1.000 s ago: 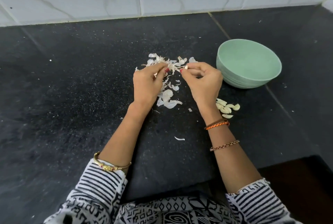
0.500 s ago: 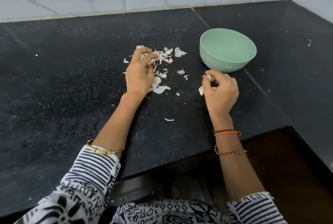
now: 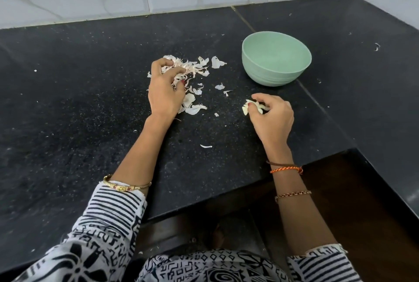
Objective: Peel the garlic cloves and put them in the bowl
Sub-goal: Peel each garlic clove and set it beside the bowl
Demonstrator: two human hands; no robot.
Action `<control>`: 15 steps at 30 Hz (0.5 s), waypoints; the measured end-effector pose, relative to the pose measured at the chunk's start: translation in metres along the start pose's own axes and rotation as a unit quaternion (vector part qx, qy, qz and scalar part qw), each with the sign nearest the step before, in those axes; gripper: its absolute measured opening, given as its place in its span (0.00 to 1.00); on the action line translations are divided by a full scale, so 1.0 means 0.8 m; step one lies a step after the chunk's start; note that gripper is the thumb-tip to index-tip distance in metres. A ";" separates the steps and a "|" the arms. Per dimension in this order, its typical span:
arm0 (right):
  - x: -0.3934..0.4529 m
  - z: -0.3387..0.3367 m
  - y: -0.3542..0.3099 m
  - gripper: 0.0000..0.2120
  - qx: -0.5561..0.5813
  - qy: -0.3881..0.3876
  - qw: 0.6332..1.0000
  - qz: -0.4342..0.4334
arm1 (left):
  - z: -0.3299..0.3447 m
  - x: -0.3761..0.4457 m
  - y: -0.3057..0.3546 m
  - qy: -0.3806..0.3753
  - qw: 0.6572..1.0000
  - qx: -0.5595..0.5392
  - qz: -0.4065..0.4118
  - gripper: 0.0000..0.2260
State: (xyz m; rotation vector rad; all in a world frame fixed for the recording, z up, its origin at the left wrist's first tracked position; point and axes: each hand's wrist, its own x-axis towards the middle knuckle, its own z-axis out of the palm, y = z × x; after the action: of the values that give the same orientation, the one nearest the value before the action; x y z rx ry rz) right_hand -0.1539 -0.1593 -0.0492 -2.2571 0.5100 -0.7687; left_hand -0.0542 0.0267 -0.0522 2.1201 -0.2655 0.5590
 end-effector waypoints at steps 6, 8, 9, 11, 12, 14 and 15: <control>0.003 0.006 -0.009 0.11 0.047 0.059 0.994 -0.074 | 0.001 0.005 -0.004 0.012 1.000 -0.018 -0.003 0.11; 0.006 0.014 -0.026 0.11 0.070 0.047 0.991 -0.099 | -0.002 0.008 -0.008 0.023 0.999 -0.030 -0.011 0.11; 0.008 0.020 -0.037 0.11 0.082 0.039 0.989 -0.114 | -0.005 0.011 -0.009 0.029 0.999 -0.029 -0.014 0.10; 0.013 0.034 -0.062 0.12 0.102 0.010 0.984 -0.144 | -0.012 0.014 -0.015 0.039 0.999 -0.014 -0.014 0.10; 0.015 0.044 -0.073 0.12 0.107 -0.011 0.982 -0.158 | -0.015 0.016 -0.020 0.042 0.999 -0.003 -0.014 0.10; 0.020 0.066 -0.093 0.13 0.105 -0.052 0.976 -0.184 | -0.022 0.019 -0.028 0.049 0.998 0.016 -0.025 0.10; 0.022 0.078 -0.101 0.12 0.102 -0.068 0.973 -0.193 | -0.024 0.020 -0.032 0.053 0.998 0.022 -0.035 0.10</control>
State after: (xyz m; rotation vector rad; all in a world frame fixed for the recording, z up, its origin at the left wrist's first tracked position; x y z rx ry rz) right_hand -0.0890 -0.0836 -0.0213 -2.2183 -0.0776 -0.8055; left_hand -0.0360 0.0578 -0.0535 2.1256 -0.1191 0.6399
